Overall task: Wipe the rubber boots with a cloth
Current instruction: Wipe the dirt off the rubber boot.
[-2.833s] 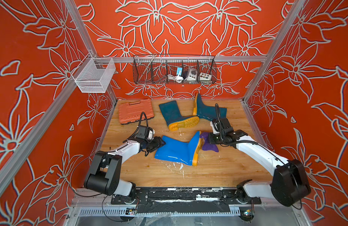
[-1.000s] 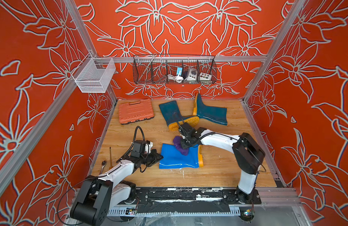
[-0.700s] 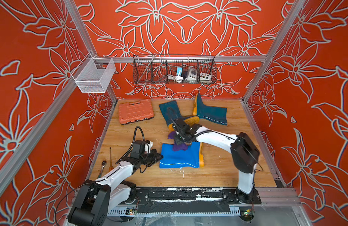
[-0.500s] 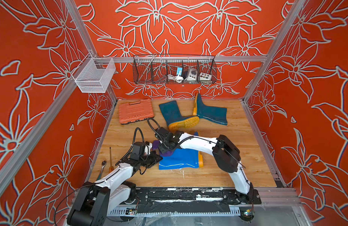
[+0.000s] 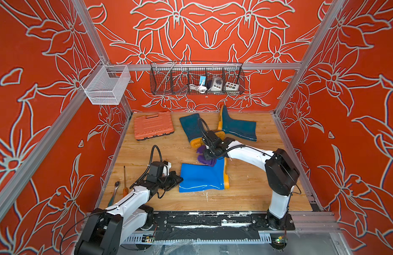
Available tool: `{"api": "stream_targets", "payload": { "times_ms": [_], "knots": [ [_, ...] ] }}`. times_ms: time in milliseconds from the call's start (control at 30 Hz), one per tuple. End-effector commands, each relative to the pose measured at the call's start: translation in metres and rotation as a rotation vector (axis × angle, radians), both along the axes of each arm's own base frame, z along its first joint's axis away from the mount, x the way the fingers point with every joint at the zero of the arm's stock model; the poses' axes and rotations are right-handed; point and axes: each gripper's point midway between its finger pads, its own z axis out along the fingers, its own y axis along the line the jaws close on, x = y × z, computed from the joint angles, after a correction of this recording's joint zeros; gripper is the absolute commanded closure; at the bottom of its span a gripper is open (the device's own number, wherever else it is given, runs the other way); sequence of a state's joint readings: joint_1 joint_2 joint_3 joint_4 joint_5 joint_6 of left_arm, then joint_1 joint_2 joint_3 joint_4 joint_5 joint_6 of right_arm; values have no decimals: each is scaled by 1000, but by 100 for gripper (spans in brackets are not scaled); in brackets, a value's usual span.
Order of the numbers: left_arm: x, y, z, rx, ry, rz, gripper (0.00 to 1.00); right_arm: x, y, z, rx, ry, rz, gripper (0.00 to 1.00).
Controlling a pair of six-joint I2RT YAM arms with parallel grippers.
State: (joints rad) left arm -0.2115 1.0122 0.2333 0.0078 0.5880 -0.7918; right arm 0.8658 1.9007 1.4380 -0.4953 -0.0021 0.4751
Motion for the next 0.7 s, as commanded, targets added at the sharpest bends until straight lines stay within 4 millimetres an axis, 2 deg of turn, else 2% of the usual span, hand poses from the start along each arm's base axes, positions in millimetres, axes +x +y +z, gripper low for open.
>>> {"api": "stream_targets", "payload": {
  "times_ms": [0, 67, 133, 167, 267, 367, 433, 500, 567, 600, 667],
  "knots": [
    [-2, 3, -3, 13, 20, 21, 100, -47, 72, -4, 61, 42, 143, 100],
    [-3, 4, -4, 19, 28, 24, 100, -65, 99, -13, 73, 70, 197, 100],
    [-3, 5, 1, 21, 11, 26, 100, -71, 101, -24, 43, 87, 212, 100],
    [-3, 5, 2, 25, 8, 27, 100, -70, 93, -29, 23, 87, 203, 100],
    [-4, 8, 3, 35, 0, 34, 100, -56, 52, -41, -8, 93, 132, 100],
    [-3, 8, 4, 30, -6, 42, 100, -37, -10, -48, -20, 118, 3, 100],
    [-3, 7, 4, 24, -6, 43, 100, -26, -49, -45, -42, 110, -69, 100],
    [-3, 7, 4, 22, -8, 45, 100, -18, -70, -33, -43, 84, -112, 100],
    [-3, 8, 3, 28, -7, 51, 100, -16, -65, -14, -7, 53, -106, 100],
    [-3, 8, 2, 29, -6, 53, 100, -18, -54, -7, 18, 46, -91, 100],
    [-2, 8, 2, 26, -4, 54, 100, -30, -21, 7, 52, 18, -32, 100]
  ]
}}
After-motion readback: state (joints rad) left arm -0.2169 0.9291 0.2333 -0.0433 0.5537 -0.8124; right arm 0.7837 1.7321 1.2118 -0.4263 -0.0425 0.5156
